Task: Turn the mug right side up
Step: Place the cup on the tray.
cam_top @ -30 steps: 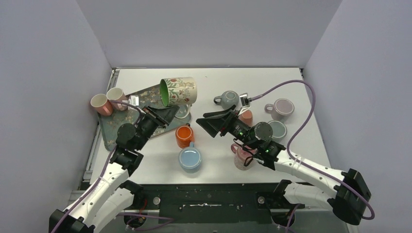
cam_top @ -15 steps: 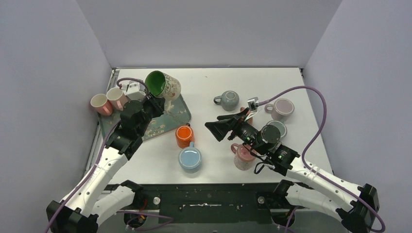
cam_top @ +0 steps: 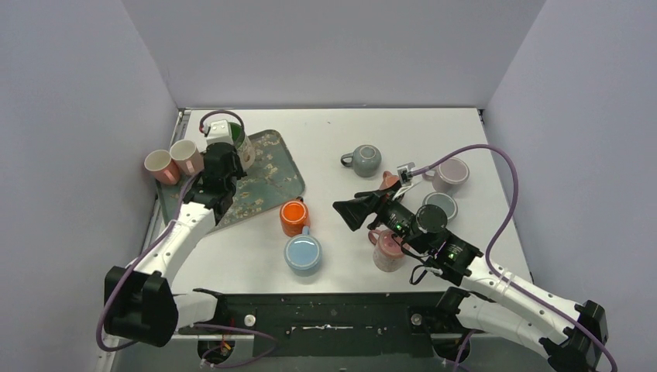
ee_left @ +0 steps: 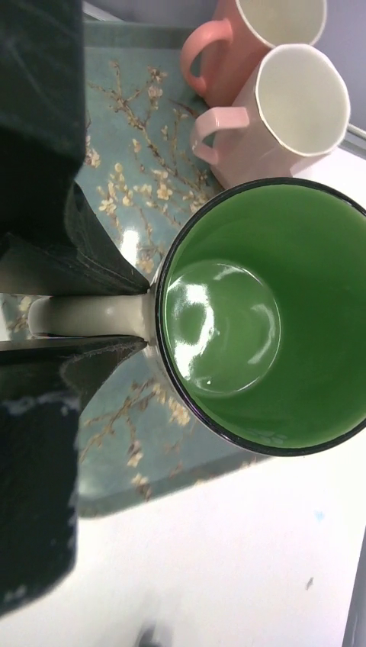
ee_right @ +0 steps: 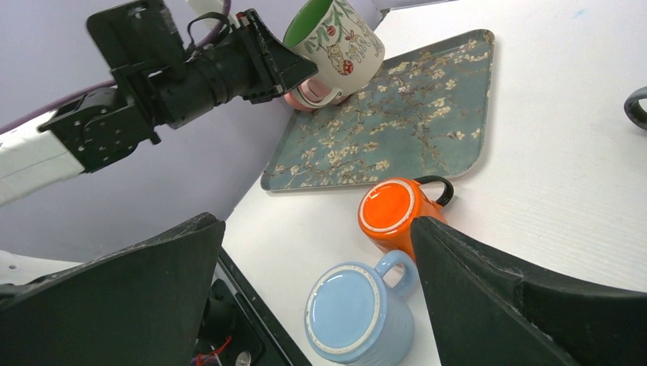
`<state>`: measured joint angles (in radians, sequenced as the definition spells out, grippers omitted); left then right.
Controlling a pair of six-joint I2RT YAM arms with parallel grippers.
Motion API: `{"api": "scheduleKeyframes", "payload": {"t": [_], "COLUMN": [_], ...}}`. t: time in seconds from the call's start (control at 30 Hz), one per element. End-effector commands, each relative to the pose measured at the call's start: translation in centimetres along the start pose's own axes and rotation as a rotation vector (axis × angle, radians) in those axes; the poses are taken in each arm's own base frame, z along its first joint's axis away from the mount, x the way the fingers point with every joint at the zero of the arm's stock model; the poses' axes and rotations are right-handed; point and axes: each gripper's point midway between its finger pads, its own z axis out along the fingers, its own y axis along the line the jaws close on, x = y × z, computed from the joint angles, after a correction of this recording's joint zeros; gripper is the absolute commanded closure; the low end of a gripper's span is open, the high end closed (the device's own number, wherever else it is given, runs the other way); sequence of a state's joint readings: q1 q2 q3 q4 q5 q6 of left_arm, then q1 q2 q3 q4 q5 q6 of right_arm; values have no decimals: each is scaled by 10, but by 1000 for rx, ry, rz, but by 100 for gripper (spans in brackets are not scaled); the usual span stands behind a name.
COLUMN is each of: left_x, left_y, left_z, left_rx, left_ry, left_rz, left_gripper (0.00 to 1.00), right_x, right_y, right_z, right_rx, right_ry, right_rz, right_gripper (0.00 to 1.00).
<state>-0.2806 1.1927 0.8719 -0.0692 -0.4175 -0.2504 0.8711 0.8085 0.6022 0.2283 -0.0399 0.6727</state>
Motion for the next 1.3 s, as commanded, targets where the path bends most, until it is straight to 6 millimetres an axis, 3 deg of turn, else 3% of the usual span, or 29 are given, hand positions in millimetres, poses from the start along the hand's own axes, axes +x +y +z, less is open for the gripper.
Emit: {"api": "scheduleKeyframes", "payload": {"t": [0.0, 0.27, 0.53, 1.27], "left_x": [-90, -101, -75, -39], "left_y": [9, 32, 51, 60], "left_z": [18, 55, 94, 137], "left_rx": [-2, -132, -164, -183], "left_ry": [-277, -298, -245, -178], "left_rz": [-133, -84, -100, -22], "left_gripper": [100, 100, 100, 100], "right_x": [-16, -20, -32, -31], "right_y": [5, 7, 5, -1], "right_z": [-1, 0, -5, -4], "right_rx": [-3, 3, 36, 80], "right_ry": [-55, -53, -76, -47], "right_rz": [-18, -36, -58, -69], "right_gripper": [0, 0, 0, 0]}}
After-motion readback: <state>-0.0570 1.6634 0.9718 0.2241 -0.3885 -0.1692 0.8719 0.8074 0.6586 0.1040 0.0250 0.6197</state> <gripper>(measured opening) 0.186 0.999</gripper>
